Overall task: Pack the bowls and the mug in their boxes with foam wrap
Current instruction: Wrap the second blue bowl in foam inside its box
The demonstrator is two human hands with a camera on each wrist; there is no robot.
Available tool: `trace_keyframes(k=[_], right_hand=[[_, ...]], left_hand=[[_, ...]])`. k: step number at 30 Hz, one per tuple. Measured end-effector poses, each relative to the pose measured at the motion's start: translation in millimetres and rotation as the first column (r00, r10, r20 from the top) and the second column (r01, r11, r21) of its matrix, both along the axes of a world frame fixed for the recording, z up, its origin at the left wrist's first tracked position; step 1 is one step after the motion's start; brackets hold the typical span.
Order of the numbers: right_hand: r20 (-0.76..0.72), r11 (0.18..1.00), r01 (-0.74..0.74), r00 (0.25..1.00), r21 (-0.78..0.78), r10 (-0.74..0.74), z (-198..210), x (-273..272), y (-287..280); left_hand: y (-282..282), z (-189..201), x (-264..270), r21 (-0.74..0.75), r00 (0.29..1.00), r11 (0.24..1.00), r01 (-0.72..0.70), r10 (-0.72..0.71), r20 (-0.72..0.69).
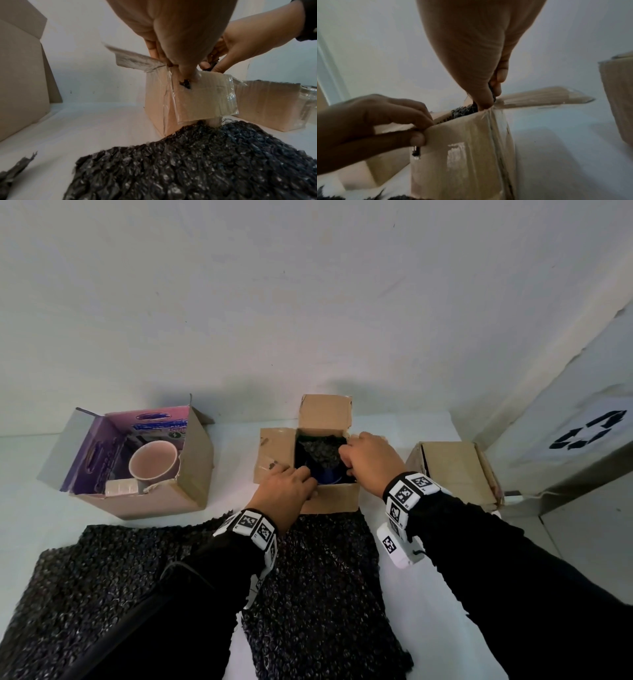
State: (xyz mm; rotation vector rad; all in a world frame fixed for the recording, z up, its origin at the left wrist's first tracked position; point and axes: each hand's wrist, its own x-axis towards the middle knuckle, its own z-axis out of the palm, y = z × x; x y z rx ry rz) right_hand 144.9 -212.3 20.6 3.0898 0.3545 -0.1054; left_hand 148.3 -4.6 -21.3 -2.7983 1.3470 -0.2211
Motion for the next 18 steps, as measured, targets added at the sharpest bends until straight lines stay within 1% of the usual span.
trace_keyframes(k=[3,6,8,10,12,13,14,16,18], right_hand=[[-0.006,0.996,-0.001,1.0,-0.086,0.001,-2.2,-0.3,-1.7],[0.047,0.99,-0.066,0.996,-0.129,0.072,-10.8,-4.2,-4.7],[0.055,0.995,-0.045,0.997,-0.091,0.05,-12.7,-5.6,-6.3],[0.011,0.998,-0.012,1.0,-0.056,0.013,-14.3,-2.8,-6.2],[-0.011,0.999,0.007,1.0,-0.048,-0.007,-13.7,2.7,-3.8],[0.028,1.0,0.016,0.999,-0.02,-0.015,-12.9,6.2,-2.8],[0.078,0.999,0.032,0.996,0.027,-0.034,-10.2,9.5,-1.0],[0.132,0.988,0.025,0.99,0.15,-0.045,-7.2,16.7,1.1],[0.079,0.977,0.007,0.997,0.214,-0.024,-5.5,24.9,4.8]], left_hand=[[-0.3,2.4,-1.1,-0.025,0.998,1.0,0.009,-0.008,0.058],[2.3,0.3,-4.2,-0.02,0.995,0.999,-0.041,0.043,0.095],[2.7,0.4,-4.6,-0.005,0.993,0.997,-0.079,0.079,0.083],[2.6,4.0,-0.9,-0.001,0.994,0.995,-0.103,0.103,0.041],[2.5,9.0,6.4,-0.017,0.993,0.994,-0.112,0.111,-0.048],[2.5,11.5,10.5,-0.012,0.986,0.993,-0.12,0.118,-0.114],[2.8,14.1,14.2,-0.013,0.977,0.992,-0.122,0.118,-0.176],[3.6,16.4,20.4,-0.046,0.972,0.994,-0.099,0.087,-0.216],[3.3,18.8,24.4,-0.053,0.974,0.995,-0.081,0.068,-0.215]])
